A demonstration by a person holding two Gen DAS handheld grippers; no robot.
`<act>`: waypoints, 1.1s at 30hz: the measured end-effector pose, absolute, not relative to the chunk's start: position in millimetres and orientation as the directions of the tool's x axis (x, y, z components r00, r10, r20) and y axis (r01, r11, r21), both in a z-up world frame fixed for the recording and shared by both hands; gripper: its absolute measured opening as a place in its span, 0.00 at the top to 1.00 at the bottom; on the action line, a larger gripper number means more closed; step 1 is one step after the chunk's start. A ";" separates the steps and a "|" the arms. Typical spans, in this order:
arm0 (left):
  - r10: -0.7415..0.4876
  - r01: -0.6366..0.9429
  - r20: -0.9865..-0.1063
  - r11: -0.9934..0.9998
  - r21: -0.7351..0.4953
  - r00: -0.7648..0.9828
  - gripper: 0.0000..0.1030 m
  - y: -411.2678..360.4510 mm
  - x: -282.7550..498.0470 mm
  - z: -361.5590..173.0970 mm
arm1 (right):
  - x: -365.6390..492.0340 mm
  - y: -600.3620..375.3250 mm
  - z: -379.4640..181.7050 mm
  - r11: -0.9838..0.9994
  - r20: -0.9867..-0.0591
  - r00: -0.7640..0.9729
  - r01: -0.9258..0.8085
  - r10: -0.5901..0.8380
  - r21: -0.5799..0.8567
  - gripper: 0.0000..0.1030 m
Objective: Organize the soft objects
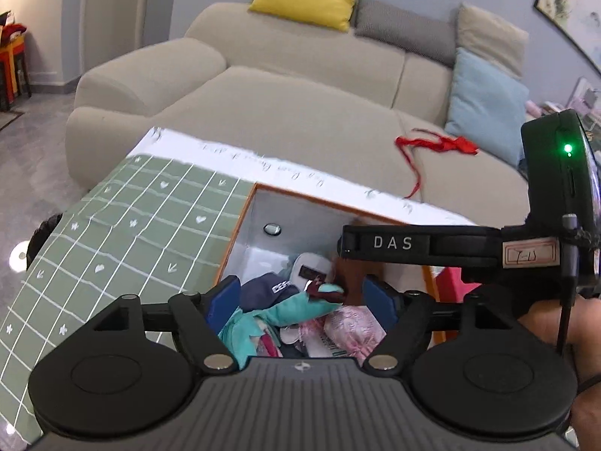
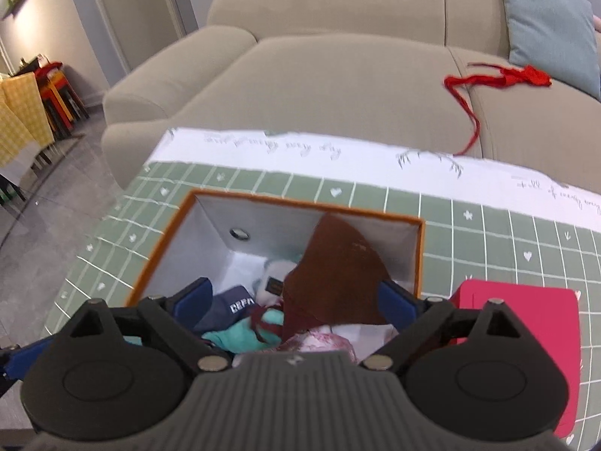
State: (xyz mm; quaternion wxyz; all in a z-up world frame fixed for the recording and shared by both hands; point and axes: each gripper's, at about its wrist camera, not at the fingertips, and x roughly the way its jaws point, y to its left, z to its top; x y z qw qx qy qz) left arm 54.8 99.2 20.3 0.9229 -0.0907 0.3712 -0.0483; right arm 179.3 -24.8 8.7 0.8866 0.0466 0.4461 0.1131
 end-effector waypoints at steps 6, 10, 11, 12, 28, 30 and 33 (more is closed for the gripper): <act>-0.178 0.066 -0.596 0.976 -0.205 0.783 0.14 85.1 19.0 34.7 | 149.2 -42.1 38.2 0.968 -0.722 0.646 -0.184 0.249 0.168 0.09; -0.156 0.096 -0.548 0.986 -0.136 0.822 0.13 59.5 -1.3 45.4 | 108.8 -65.0 60.9 0.984 -0.695 0.699 -0.164 0.168 0.073 0.09; -0.156 0.102 -0.539 0.987 -0.128 0.828 0.13 52.3 -5.2 47.8 | 98.4 -73.0 65.3 0.985 -0.689 0.706 -0.157 0.161 0.069 0.09; -0.161 0.112 -0.529 0.986 -0.125 0.833 0.13 46.1 -8.2 50.0 | 87.7 -82.0 69.1 0.986 -0.686 0.711 -0.149 0.156 0.070 0.09; -0.249 0.271 -0.388 0.963 0.001 0.887 0.07 -43.5 -64.7 49.6 | -55.9 -191.5 67.6 0.994 -0.591 0.804 0.104 -0.069 0.026 0.12; -0.233 0.268 -0.364 0.962 0.049 0.902 0.07 -53.7 -69.9 45.5 | -61.3 -197.7 61.6 0.991 -0.582 0.808 0.129 -0.091 0.024 0.11; -0.217 0.258 -0.368 0.964 0.064 0.904 0.07 -65.4 -71.5 36.7 | -66.8 -203.6 53.9 0.990 -0.566 0.819 0.139 -0.096 0.034 0.08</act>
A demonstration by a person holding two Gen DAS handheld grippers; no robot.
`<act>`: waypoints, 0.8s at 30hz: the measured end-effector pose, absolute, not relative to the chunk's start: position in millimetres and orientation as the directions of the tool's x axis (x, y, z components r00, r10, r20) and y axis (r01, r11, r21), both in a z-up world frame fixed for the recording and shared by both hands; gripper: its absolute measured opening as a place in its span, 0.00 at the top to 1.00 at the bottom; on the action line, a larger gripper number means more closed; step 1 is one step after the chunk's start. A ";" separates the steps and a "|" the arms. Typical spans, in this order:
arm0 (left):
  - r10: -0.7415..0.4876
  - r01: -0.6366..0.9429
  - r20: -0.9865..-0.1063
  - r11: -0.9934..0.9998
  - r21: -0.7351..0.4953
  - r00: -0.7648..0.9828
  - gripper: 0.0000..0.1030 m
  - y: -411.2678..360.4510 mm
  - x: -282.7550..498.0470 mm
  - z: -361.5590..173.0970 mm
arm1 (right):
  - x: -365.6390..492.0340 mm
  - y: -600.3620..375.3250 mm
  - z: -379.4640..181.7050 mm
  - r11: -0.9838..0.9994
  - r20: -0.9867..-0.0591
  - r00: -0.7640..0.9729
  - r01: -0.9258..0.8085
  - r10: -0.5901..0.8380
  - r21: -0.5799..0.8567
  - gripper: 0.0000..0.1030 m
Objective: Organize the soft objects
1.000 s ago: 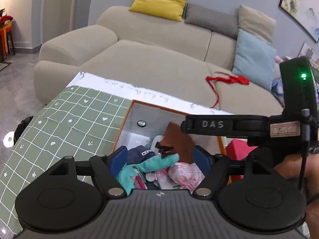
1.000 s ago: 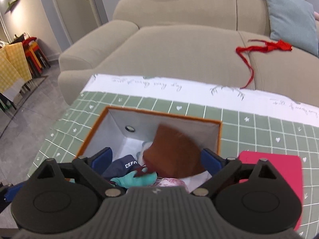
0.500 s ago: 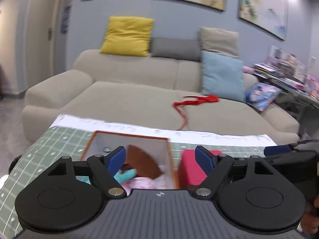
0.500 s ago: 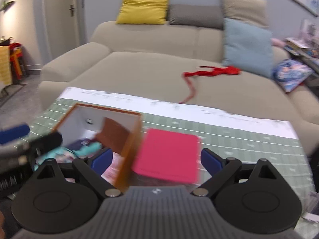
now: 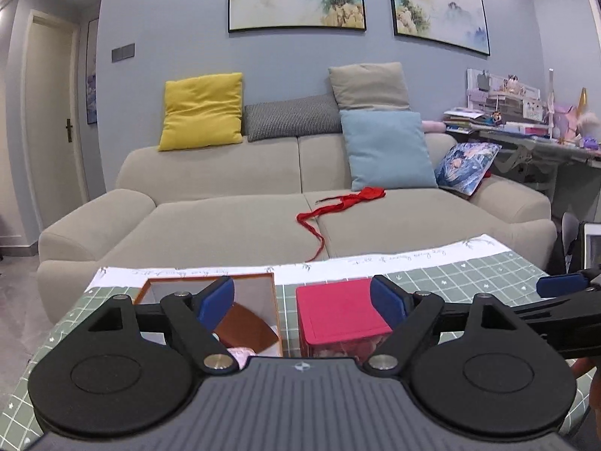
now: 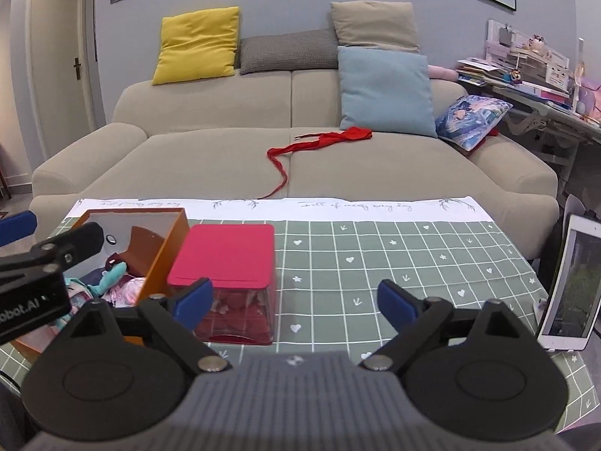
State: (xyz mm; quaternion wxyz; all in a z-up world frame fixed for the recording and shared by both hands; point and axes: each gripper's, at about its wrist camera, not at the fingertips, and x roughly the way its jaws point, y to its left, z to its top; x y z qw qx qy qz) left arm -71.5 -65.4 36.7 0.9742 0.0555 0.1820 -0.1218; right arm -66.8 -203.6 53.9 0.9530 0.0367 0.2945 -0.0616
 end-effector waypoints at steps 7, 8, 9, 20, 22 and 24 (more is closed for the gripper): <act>-0.225 0.246 -0.402 0.969 0.000 0.888 0.06 -62.3 -61.6 17.2 | -73.7 -222.9 32.0 0.982 -0.530 0.842 0.167 -0.098 0.084 0.03; -0.224 0.246 -0.401 0.969 0.002 0.888 0.06 -60.8 -61.5 15.1 | -73.2 -226.3 27.0 0.977 -0.533 0.840 0.188 -0.106 0.102 0.03; -0.219 0.242 -0.406 0.970 0.006 0.887 0.06 -58.7 -60.8 12.9 | -72.9 -227.9 23.0 0.974 -0.544 0.833 0.195 -0.102 0.117 0.03; -0.215 0.253 -0.434 0.967 0.032 0.875 0.06 -55.5 -60.9 1.7 | -71.9 -225.7 13.1 0.972 -0.560 0.827 0.167 -0.047 0.165 0.03; -0.217 0.254 -0.432 0.967 0.028 0.875 0.06 -55.1 -61.1 1.4 | -72.7 -222.5 12.8 0.976 -0.558 0.829 0.151 -0.037 0.159 0.03; -0.230 0.265 -0.431 0.964 0.022 0.872 0.06 -54.5 -61.5 1.9 | -72.6 -220.0 13.1 0.980 -0.556 0.831 0.130 -0.025 0.151 0.03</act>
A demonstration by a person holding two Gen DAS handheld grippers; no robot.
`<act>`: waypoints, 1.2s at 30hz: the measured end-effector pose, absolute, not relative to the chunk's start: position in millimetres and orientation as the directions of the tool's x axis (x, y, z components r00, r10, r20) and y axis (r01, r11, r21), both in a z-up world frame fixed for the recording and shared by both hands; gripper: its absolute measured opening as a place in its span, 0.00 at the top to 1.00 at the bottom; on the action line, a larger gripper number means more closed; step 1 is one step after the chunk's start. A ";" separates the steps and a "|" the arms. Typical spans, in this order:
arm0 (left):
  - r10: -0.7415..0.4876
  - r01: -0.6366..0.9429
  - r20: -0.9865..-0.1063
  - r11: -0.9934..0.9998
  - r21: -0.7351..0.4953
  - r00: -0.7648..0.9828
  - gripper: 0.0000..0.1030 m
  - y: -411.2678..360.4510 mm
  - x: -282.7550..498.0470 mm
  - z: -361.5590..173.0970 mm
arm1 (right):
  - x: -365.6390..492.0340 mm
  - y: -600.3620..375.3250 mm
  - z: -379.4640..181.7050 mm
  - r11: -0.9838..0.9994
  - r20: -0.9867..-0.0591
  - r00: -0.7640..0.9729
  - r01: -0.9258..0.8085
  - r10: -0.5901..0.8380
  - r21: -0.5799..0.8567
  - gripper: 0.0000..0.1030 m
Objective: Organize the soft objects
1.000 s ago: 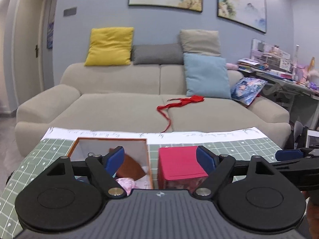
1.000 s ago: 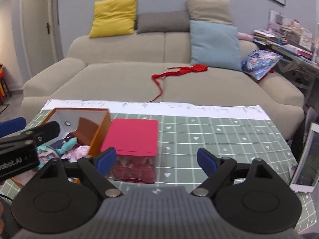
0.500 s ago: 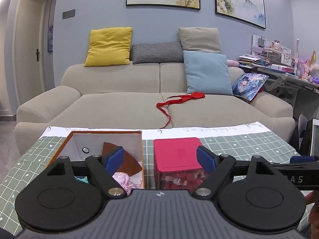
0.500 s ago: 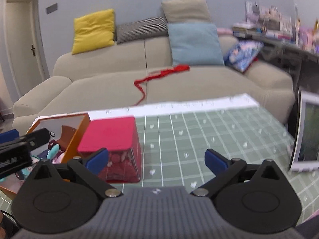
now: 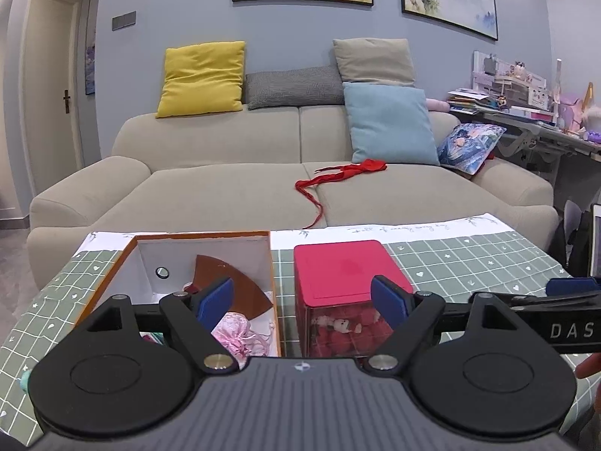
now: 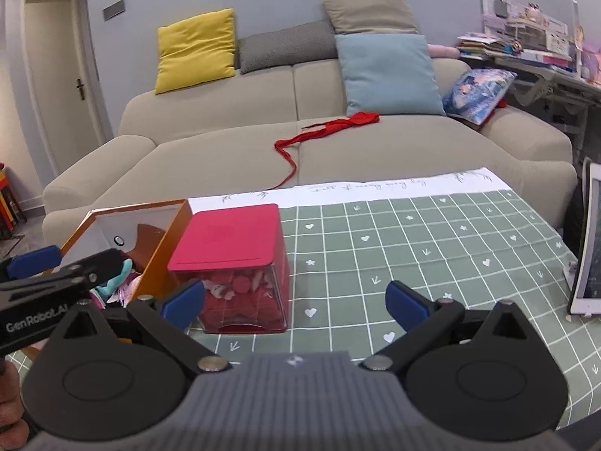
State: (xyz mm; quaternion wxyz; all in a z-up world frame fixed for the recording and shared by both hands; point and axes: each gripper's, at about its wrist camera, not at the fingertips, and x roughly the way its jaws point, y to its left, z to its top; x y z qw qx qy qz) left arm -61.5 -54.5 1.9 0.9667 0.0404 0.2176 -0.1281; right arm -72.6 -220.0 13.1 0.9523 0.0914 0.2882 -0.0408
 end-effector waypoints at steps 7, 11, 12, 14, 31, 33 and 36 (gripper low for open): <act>-0.240 0.274 -0.432 0.962 0.017 0.870 0.05 -54.4 -63.3 2.2 | -74.5 -216.2 17.9 0.983 -0.548 0.836 0.108 -0.009 0.147 0.03; -0.239 0.274 -0.431 0.962 0.019 0.870 0.05 -53.6 -63.8 3.0 | -74.2 -215.3 17.6 0.983 -0.552 0.834 0.107 -0.008 0.148 0.03; -0.240 0.274 -0.431 0.961 0.019 0.870 0.05 -53.4 -63.4 3.2 | -74.0 -214.7 17.6 0.983 -0.553 0.833 0.106 -0.007 0.147 0.03; -0.239 0.274 -0.434 0.961 0.020 0.869 0.05 -53.4 -63.7 3.2 | -74.6 -213.6 17.7 0.984 -0.553 0.833 0.107 -0.009 0.145 0.03; -0.252 0.287 -0.456 0.958 0.007 0.854 0.05 -50.5 -59.0 2.9 | -73.7 -212.7 16.7 0.985 -0.562 0.827 0.105 -0.010 0.136 0.03; -0.258 0.286 -0.459 0.958 -0.009 0.850 0.05 -49.4 -58.8 2.9 | -73.4 -213.5 16.3 0.983 -0.568 0.823 0.106 -0.002 0.150 0.03; -0.263 0.289 -0.461 0.957 -0.015 0.847 0.05 -48.8 -57.6 3.2 | -74.1 -214.5 17.1 0.982 -0.566 0.825 0.105 0.003 0.158 0.03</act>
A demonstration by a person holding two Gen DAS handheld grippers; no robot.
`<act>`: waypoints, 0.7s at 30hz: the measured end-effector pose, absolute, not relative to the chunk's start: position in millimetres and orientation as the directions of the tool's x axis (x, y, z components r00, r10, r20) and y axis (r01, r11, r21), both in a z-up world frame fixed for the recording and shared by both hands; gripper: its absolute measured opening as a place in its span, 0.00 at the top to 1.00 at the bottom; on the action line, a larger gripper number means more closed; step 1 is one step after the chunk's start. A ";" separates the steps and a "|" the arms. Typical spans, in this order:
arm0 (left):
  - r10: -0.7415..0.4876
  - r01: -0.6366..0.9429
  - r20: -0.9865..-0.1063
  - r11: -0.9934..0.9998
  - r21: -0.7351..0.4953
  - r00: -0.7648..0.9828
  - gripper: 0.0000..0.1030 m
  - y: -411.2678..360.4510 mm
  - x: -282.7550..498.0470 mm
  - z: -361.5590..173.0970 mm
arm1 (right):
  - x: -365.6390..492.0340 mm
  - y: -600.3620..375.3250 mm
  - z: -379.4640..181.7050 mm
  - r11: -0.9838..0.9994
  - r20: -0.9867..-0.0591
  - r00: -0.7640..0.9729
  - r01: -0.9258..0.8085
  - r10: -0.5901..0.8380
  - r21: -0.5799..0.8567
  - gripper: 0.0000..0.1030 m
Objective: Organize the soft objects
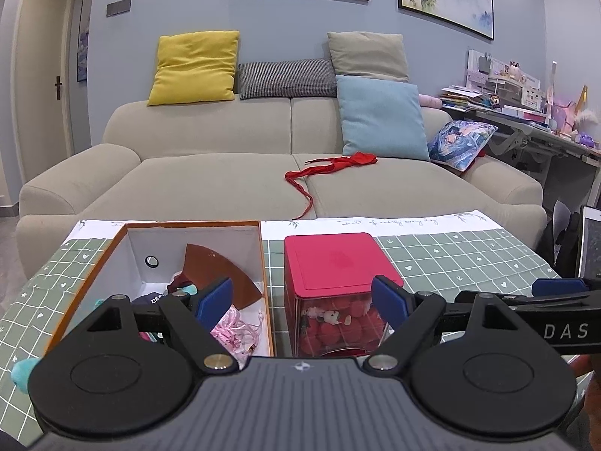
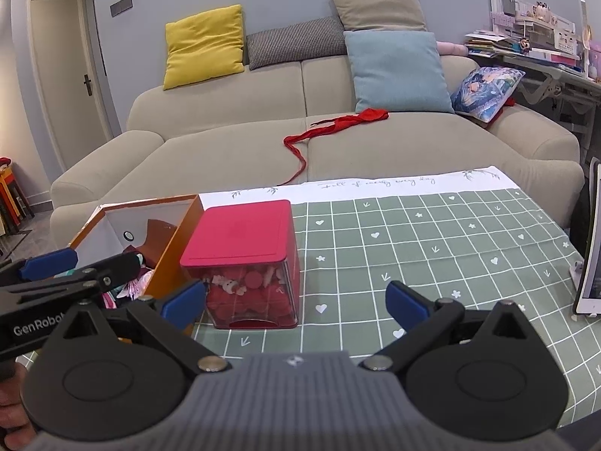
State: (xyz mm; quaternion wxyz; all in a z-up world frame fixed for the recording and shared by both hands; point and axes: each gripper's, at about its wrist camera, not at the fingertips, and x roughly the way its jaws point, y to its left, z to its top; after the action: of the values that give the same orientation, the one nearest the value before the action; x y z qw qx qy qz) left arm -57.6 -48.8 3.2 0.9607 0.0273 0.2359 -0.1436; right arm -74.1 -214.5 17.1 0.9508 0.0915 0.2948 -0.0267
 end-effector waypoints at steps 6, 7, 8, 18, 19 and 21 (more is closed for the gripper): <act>-0.257 0.287 -0.469 0.958 -0.007 0.845 0.05 -49.3 -56.5 2.4 | -72.6 -214.9 16.3 0.981 -0.580 0.815 0.103 0.012 0.165 0.03; -0.258 0.288 -0.472 0.958 -0.009 0.843 0.05 -48.9 -56.6 2.3 | -72.4 -215.1 16.4 0.981 -0.581 0.814 0.102 0.013 0.165 0.03; -0.259 0.288 -0.474 0.958 -0.011 0.841 0.05 -48.7 -56.3 2.4 | -71.9 -215.3 16.5 0.981 -0.582 0.813 0.101 0.013 0.164 0.03; -0.260 0.289 -0.478 0.957 -0.013 0.839 0.05 -48.6 -55.5 2.1 | -70.4 -215.3 15.5 0.981 -0.587 0.809 0.098 0.018 0.166 0.03; -0.260 0.289 -0.478 0.957 -0.014 0.839 0.05 -48.7 -55.5 2.2 | -70.4 -215.3 15.3 0.981 -0.587 0.809 0.099 0.018 0.167 0.03; -0.261 0.289 -0.478 0.957 -0.016 0.838 0.05 -48.7 -55.2 2.3 | -70.3 -215.5 15.1 0.981 -0.588 0.809 0.098 0.019 0.168 0.03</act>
State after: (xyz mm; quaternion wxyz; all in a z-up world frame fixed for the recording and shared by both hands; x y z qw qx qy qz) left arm -55.2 -48.7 2.3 0.9583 0.0284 0.2453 -0.1436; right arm -70.3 -215.5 15.1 0.9461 0.0955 0.3086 -0.0209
